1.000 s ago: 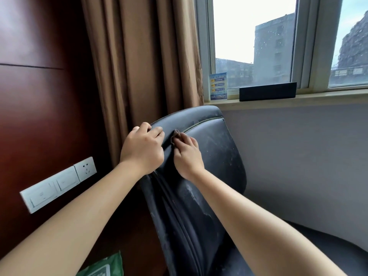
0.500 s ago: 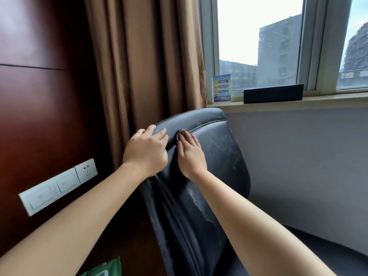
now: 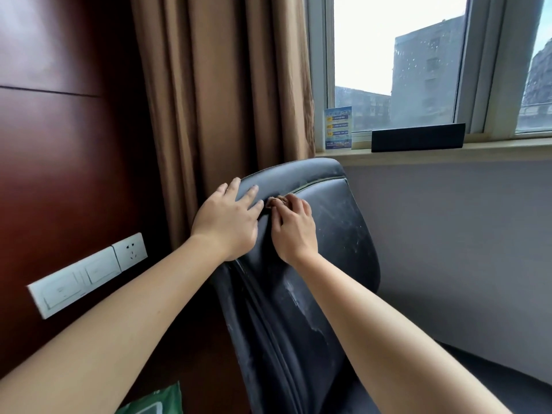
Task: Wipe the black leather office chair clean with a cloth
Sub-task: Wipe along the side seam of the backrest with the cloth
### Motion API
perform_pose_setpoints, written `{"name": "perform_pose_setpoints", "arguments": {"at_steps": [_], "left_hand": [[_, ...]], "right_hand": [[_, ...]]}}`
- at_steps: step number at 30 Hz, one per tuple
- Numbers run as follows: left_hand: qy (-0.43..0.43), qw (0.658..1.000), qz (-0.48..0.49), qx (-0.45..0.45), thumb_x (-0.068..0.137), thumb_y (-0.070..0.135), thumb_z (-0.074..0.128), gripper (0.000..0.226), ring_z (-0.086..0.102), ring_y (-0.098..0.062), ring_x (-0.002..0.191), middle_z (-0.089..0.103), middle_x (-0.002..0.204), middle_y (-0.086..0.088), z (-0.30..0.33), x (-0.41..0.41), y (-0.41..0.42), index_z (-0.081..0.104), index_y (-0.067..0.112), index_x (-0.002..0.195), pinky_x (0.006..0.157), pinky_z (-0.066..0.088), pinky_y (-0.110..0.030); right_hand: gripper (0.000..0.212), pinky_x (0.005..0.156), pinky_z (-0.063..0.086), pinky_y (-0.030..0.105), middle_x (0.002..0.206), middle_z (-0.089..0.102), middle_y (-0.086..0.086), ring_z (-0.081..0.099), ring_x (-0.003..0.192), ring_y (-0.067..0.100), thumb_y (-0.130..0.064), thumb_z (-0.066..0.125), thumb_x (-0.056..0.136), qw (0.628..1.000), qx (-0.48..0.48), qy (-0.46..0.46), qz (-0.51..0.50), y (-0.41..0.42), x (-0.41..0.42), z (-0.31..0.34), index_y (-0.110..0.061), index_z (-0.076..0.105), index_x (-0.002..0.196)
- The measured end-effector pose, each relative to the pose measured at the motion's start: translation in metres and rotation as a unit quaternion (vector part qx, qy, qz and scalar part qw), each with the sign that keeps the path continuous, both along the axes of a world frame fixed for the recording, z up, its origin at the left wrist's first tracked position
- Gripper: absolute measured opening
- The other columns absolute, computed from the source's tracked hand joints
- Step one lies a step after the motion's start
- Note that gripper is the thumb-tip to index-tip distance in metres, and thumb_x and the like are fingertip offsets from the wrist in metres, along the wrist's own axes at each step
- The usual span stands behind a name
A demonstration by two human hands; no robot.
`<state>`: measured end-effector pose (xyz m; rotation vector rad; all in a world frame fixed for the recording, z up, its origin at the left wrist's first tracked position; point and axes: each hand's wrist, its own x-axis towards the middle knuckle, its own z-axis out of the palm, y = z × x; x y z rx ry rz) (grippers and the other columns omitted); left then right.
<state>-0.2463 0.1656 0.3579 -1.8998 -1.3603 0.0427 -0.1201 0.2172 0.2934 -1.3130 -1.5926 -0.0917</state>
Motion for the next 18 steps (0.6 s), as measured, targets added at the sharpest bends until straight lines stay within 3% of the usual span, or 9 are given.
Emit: {"name": "perform_pose_setpoints", "arguments": {"at_steps": [3, 6, 8, 12, 18], "left_hand": [[0.020, 1.000, 0.007, -0.006, 0.103, 0.040, 0.015, 0.055, 0.001, -0.031, 0.148, 0.002, 0.162, -0.006, 0.002, 0.004, 0.000, 0.013, 0.019, 0.154, 0.119, 0.006, -0.042], [0.034, 0.999, 0.021, -0.016, 0.101, 0.050, 0.013, 0.062, -0.002, -0.030, 0.148, 0.000, 0.162, -0.007, 0.001, 0.004, 0.000, 0.009, 0.018, 0.154, 0.119, 0.005, -0.043], [0.038, 0.999, 0.024, -0.022, 0.097, 0.059, 0.015, 0.071, -0.003, -0.030, 0.148, -0.001, 0.162, -0.007, 0.002, 0.004, 0.000, 0.008, 0.018, 0.154, 0.119, 0.005, -0.043], [0.040, 0.999, 0.024, -0.029, 0.090, 0.069, 0.020, 0.083, -0.002, -0.030, 0.148, -0.001, 0.161, -0.007, 0.003, 0.005, 0.000, 0.009, 0.017, 0.154, 0.119, 0.005, -0.043], [0.048, 0.998, 0.017, -0.029, 0.094, 0.059, 0.018, 0.075, -0.003, -0.031, 0.148, -0.003, 0.161, -0.008, 0.003, 0.003, 0.004, 0.009, 0.015, 0.154, 0.119, 0.004, -0.043]], "right_hand": [[0.038, 0.109, 0.027, 0.034, 0.146, 0.035, 0.003, 0.023, 0.135, 0.019, -0.031, 0.037, 0.100, 0.998, -0.056, 0.039, -0.007, 0.000, 0.003, 0.004, -0.027, 0.051, 0.134], [0.036, 0.110, 0.027, 0.034, 0.141, 0.038, 0.002, 0.026, 0.132, 0.017, -0.028, 0.043, 0.097, 0.999, 0.001, 0.037, 0.039, -0.012, -0.001, -0.006, -0.023, 0.057, 0.130], [0.036, 0.111, 0.026, 0.031, 0.141, 0.036, -0.001, 0.024, 0.132, 0.016, -0.029, 0.044, 0.095, 0.997, 0.026, 0.023, 0.065, -0.019, 0.003, -0.013, -0.025, 0.060, 0.127], [0.038, 0.109, 0.022, 0.030, 0.144, 0.026, -0.007, 0.020, 0.128, 0.019, -0.038, 0.037, 0.096, 0.997, -0.015, -0.067, 0.042, -0.011, 0.022, -0.009, -0.042, 0.050, 0.133], [0.038, 0.102, 0.034, 0.036, 0.137, 0.030, -0.004, 0.028, 0.122, 0.024, -0.040, 0.034, 0.098, 0.994, -0.103, -0.047, 0.007, 0.011, 0.031, 0.002, -0.047, 0.043, 0.135]]}}
